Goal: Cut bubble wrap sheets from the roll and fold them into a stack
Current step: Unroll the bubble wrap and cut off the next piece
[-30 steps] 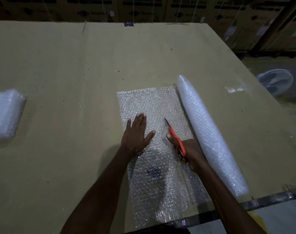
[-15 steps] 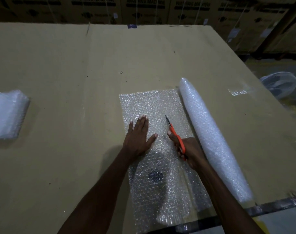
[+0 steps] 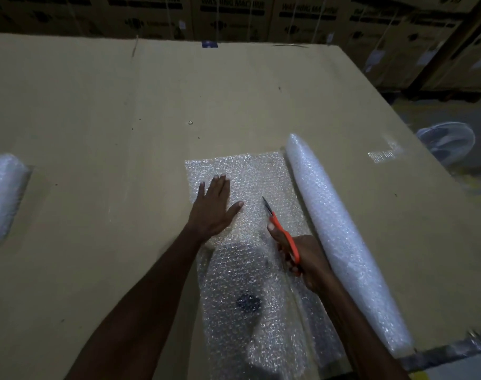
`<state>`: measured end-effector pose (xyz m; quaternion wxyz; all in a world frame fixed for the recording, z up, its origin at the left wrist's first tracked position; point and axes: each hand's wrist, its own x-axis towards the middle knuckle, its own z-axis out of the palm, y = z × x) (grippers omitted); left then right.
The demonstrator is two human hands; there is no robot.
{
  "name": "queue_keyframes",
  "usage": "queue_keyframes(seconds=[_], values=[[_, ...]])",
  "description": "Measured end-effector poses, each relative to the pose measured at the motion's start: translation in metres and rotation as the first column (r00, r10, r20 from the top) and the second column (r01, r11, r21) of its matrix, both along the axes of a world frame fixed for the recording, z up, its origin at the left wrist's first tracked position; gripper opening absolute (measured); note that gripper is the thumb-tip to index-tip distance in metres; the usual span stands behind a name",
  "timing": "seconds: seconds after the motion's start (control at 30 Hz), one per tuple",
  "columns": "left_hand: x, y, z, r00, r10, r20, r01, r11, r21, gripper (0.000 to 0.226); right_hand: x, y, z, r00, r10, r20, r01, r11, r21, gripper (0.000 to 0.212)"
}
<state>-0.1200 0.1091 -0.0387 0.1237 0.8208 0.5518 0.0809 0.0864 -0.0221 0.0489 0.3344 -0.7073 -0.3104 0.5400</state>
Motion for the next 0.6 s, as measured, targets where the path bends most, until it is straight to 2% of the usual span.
queue_keyframes(seconds=[0.27,0.6], values=[[-0.005,-0.003,-0.011,1.000,0.018,0.023,-0.018,1.000,0.007,0.080,0.002,0.007,-0.003,0.999,0.022,-0.023,-0.022,1.000,-0.016,0.059],[-0.005,-0.002,-0.012,1.000,0.015,0.019,-0.015,1.000,0.005,0.081,-0.003,0.018,-0.004,1.000,-0.010,-0.020,0.010,1.000,-0.002,0.057]])
